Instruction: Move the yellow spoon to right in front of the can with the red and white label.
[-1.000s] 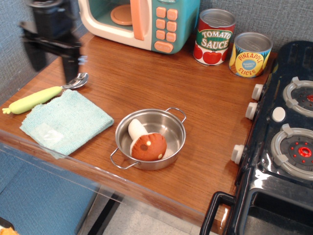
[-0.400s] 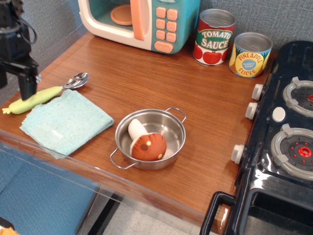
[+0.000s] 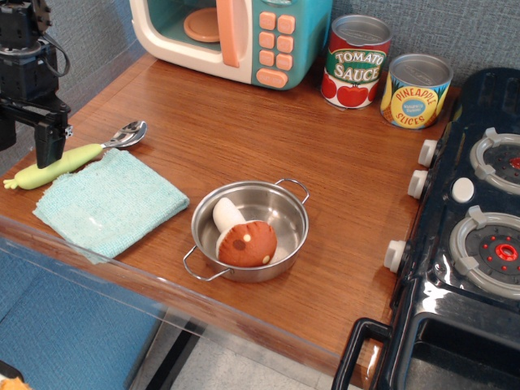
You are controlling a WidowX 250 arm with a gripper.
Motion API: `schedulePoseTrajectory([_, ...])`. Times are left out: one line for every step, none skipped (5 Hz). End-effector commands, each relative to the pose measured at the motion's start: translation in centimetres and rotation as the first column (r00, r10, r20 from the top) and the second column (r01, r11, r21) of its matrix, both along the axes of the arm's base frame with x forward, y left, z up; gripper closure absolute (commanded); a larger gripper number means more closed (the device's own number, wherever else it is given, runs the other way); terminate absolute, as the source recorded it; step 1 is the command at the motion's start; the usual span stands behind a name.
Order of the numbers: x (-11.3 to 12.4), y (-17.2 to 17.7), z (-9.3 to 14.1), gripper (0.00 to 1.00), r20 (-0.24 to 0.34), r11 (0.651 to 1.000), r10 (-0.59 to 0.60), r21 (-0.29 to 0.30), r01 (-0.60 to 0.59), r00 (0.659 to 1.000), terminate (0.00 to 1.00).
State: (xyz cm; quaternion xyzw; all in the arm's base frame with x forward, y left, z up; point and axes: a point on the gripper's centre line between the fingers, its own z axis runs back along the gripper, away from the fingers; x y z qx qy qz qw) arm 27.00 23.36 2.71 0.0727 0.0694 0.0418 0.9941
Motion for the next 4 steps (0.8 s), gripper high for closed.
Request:
schedulePoseTrajectory([-0.4, 0.1, 2.0, 0.00, 0.079, 0.998, 0.047, 0.024, -0.049, 0.996, 0.00])
schedulePoseTrajectory([-1.1, 0.5, 4.7, 0.00, 0.139, 0.996, 0.069, 0.046, -0.076, 0.988, 0.00])
schedulePoseTrajectory([-0.9, 0.1, 4.6, 0.00, 0.136, 0.997, 0.070, 0.033, -0.075, 0.988, 0.00])
schedulePoseTrajectory([-0.5, -0.2, 3.9, 0.00, 0.121, 0.997, 0.076, 0.023, -0.079, 0.990, 0.00])
